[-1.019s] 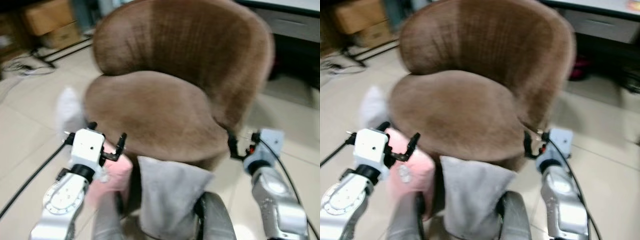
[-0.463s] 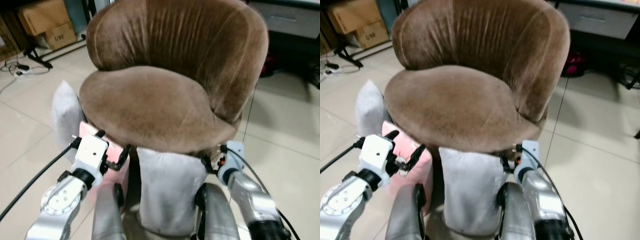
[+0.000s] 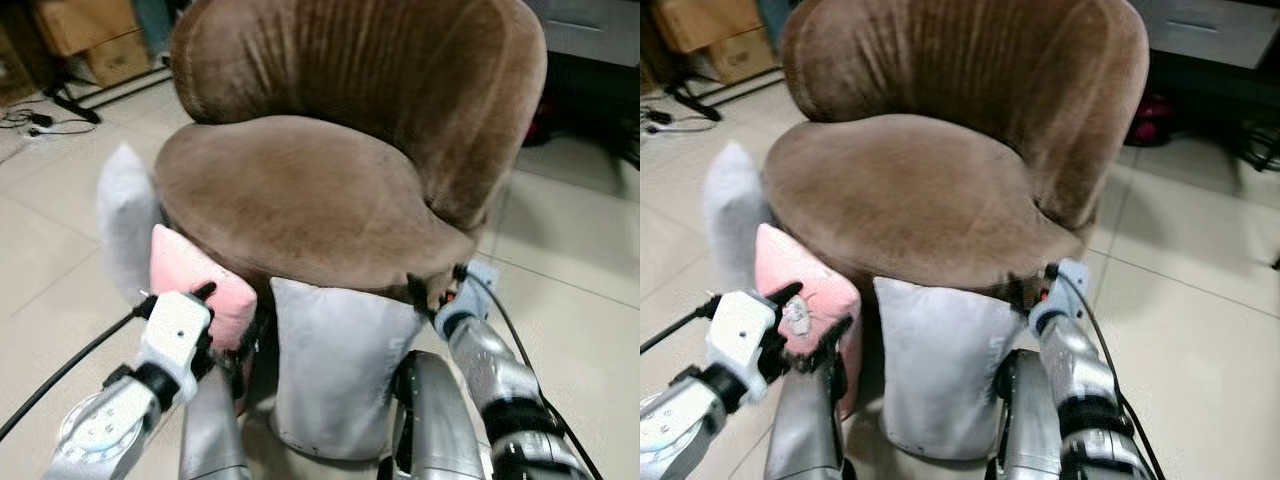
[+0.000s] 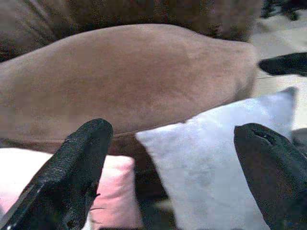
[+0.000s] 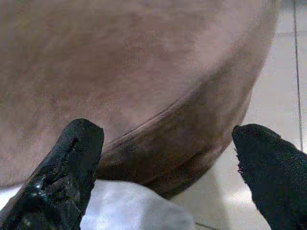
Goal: Move the pillow to the sofa from floor
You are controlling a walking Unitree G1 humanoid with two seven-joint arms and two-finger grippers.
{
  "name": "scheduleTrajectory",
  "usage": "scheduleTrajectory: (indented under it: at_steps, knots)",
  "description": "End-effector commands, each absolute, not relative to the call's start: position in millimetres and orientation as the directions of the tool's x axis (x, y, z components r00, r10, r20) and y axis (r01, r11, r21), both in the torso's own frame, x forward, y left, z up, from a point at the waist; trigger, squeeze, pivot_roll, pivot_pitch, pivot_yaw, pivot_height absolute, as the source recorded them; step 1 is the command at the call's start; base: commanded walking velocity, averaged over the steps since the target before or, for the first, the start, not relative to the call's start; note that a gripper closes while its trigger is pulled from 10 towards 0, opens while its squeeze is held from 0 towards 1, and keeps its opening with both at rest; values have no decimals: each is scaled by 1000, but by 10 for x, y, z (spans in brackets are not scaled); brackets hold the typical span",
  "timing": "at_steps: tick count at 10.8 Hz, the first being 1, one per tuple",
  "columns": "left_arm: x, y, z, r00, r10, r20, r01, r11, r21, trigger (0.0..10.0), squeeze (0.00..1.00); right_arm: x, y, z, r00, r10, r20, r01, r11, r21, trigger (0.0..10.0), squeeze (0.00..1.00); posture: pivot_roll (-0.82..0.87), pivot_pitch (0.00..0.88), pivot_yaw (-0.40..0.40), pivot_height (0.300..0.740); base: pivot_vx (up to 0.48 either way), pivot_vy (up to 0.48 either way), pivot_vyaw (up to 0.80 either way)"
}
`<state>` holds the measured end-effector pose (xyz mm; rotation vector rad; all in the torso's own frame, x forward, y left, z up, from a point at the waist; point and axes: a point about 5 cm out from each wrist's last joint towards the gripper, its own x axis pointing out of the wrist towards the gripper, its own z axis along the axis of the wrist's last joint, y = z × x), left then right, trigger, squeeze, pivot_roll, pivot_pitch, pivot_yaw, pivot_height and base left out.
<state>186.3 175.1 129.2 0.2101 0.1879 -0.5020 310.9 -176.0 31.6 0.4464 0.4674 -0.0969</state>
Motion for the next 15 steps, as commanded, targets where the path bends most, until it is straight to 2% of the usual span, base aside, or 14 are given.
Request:
scheduleTrajectory:
  at_steps: [1,4,5,7,8,9,15]
  knots:
    - [1802,1727,1298,837,-489,-247,528,839,127,10000,0,3081,-1758,236,871,22,-491,235,859,455,10000,1000,15,53,-29,446,0,0,0]
    - [1720,1696,1303,807,-527,-266,562,824,72,10000,0,2994,-1635,47,817,77,-572,245,851,464,10000,1000,20,61,-25,446,0,0,0]
    - [1625,1696,1293,770,-566,-295,594,804,9,10000,0,2924,-1492,-29,804,151,-575,241,801,547,10000,0,16,65,-23,446,0,0,0]
    - [1610,1692,1298,764,-570,-301,598,801,1,10000,0,2861,-1314,-96,787,229,-573,194,789,583,10000,0,15,68,-19,446,0,0,0]
    - [1612,1683,1307,763,-572,-301,600,800,0,10000,0,2836,-1232,-130,782,234,-577,179,803,569,2196,0,19,69,-18,446,0,0,0]
    - [1599,1693,1313,760,-573,-307,601,799,-3,10000,0,2826,-1170,-148,778,233,-583,180,807,563,0,0,23,68,-19,446,0,0,0]
    - [1582,1700,1284,755,-569,-325,600,800,-7,10000,0,2892,-1141,-94,797,257,-546,123,816,564,0,0,21,52,-23,446,0,0,0]
